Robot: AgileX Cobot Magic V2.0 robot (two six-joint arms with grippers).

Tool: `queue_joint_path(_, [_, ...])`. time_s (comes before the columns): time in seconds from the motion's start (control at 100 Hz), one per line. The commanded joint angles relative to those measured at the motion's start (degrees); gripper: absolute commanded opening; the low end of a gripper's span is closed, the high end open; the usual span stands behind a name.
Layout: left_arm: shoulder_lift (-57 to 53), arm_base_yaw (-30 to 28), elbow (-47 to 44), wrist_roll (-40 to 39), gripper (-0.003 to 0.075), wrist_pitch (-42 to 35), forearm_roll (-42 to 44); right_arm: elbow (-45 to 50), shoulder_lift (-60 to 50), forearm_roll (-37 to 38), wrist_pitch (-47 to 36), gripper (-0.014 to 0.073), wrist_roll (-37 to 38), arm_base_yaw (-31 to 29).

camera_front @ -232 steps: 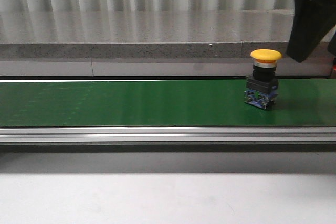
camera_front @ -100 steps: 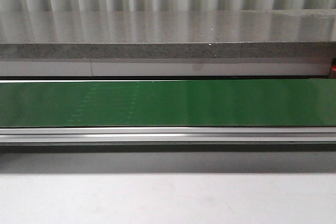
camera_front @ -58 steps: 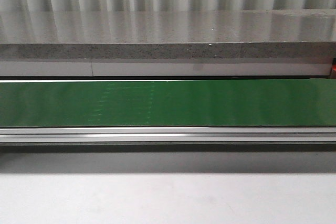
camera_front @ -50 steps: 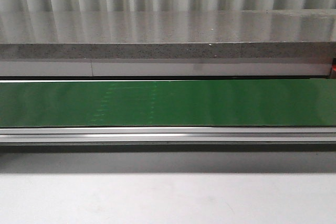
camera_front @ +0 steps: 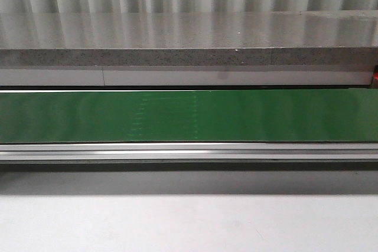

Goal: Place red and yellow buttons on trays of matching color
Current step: 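Place the yellow button into the yellow tray and open the right gripper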

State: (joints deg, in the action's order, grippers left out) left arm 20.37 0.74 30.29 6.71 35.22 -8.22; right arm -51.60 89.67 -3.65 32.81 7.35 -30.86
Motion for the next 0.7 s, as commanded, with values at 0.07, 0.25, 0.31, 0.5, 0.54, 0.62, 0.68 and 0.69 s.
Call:
queue_joint_path(0.07, [0.5,0.3,1.4,0.0,-0.002,-4.4,-0.5,-1.2,0.3,0.0,-2.4,0.0151,0.4,-0.4])
queue_joint_path(0.25, [0.5,0.3,1.4,0.0,-0.002,-4.4,-0.5,-1.2,0.4,-0.4,-2.0,0.0405,0.5,-0.4])
queue_joint_path(0.31, [0.5,0.3,1.4,0.0,-0.002,-4.4,-0.5,-1.2,0.4,-0.8,-1.5,0.0506,0.5,-0.4])
queue_joint_path(0.5, [0.5,0.3,1.4,0.0,-0.002,-4.4,-0.5,-3.6,-0.6,-1.5,1.7,0.0615,0.5,-0.4])
queue_joint_path(0.54, [0.5,0.3,1.4,0.0,-0.002,-4.4,-0.5,-3.9,-1.6,-1.5,2.2,0.0615,0.5,-0.4])
queue_joint_path(0.62, [0.5,0.3,1.4,0.0,-0.002,-4.4,-0.5,-4.0,-4.2,-1.6,2.2,0.0615,0.5,-0.4])
queue_joint_path(0.68, [0.5,0.3,1.4,0.0,-0.002,-4.4,-0.5,-4.0,-6.8,-1.9,2.1,0.0615,0.5,-0.2])
queue_joint_path(0.69, [0.5,0.3,1.4,0.0,-0.002,-4.4,-0.5,-4.0,-7.1,-2.0,2.1,0.0615,0.5,-0.2])
